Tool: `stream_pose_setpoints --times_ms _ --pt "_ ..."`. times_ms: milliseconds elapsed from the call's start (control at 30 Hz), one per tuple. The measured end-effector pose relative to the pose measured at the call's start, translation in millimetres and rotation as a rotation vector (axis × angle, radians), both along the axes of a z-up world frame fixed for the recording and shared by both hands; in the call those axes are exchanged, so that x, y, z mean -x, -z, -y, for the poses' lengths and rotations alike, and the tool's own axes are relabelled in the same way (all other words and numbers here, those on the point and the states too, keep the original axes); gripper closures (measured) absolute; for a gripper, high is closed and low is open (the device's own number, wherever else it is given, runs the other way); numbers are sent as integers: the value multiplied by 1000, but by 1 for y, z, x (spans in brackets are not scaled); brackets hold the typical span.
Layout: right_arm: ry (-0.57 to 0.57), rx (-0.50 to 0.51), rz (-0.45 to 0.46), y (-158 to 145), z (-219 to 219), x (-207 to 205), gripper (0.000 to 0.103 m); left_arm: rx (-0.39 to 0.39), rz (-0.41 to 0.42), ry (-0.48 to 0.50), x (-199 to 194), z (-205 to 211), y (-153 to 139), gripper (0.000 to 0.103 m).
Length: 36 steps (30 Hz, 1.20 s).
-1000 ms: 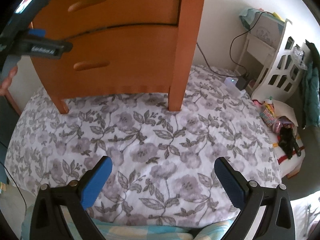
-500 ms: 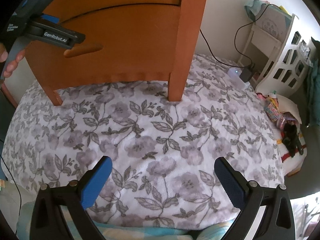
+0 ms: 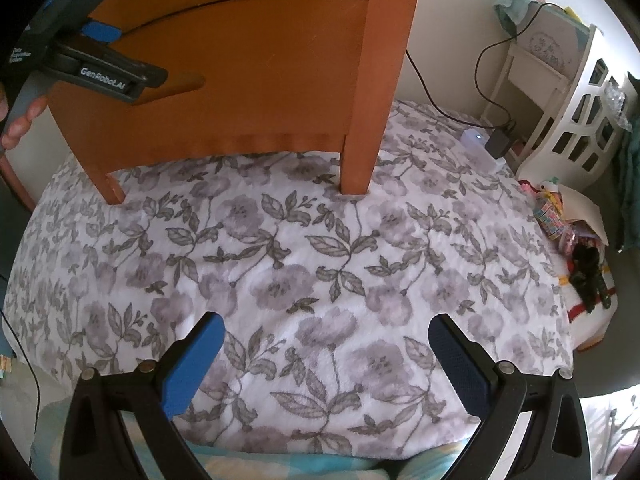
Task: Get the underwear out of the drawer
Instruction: 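Move the left tool to the top drawer front and pull it open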
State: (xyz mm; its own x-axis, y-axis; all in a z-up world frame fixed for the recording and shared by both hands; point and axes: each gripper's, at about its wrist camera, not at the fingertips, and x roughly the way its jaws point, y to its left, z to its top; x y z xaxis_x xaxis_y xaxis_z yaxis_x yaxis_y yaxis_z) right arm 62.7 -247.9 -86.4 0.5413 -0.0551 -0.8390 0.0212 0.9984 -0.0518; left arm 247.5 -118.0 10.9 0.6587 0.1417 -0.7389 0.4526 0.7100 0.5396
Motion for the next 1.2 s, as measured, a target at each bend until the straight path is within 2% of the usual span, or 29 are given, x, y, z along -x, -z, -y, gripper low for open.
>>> stream_pose_setpoints --times_ms 233,467,767,900,1000,1200 --pt "7 -11 -1 1 2 1 0 -16 -12 40 3 -2 3 0" --pt "-5 -8 0 5 -1 1 0 21 -71 80 3 -6 -11 0" --pt "4 -17 12 2 1 3 0 25 -34 16 -6 -6 -8 0" --pt "-1 -13 21 -2 1 7 0 28 -3 -27 -7 -5 -7 6" --pt "0 -13 29 -5 1 12 0 47 -12 -32 -2 -7 -10 7" --pt "-2 -15 56 -14 -2 25 0 21 -16 -13 16 -9 -15 7"
